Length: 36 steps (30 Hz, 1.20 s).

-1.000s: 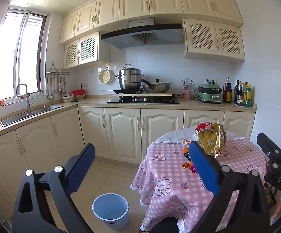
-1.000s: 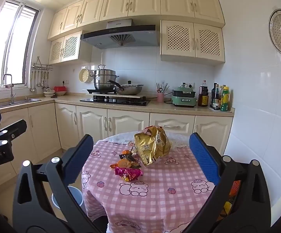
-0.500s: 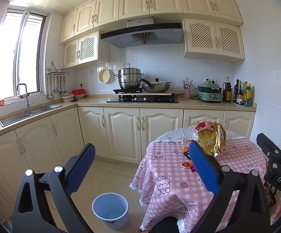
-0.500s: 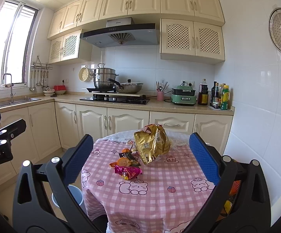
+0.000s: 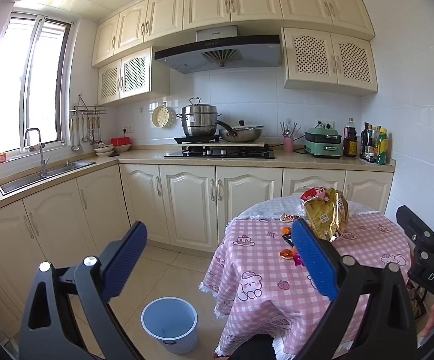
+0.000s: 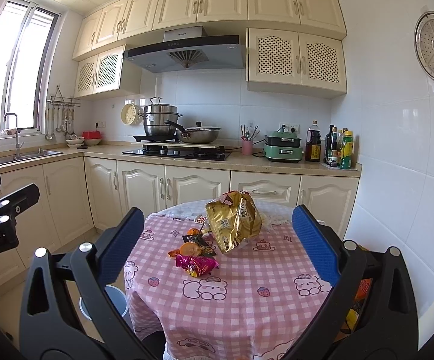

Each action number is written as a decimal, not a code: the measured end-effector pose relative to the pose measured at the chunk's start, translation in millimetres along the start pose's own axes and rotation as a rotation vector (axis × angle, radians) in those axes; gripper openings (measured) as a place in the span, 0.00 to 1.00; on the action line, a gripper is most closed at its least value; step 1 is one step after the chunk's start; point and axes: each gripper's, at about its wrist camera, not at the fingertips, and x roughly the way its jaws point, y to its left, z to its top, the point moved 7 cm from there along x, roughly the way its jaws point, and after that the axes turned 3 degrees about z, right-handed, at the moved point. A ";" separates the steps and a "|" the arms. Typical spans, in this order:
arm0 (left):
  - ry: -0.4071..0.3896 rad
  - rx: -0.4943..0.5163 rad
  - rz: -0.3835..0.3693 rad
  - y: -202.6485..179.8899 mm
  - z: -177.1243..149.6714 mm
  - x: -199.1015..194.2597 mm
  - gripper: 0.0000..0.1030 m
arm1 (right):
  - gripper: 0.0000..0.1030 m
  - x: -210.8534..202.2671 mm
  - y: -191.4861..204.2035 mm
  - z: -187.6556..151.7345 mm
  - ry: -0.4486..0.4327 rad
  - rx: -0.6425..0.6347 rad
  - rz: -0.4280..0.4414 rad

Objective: Collect trash

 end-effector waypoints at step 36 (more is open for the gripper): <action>0.009 0.000 -0.008 -10.2 -3.0 2.2 0.92 | 0.94 1.5 -9.7 -2.9 0.009 -0.002 -0.004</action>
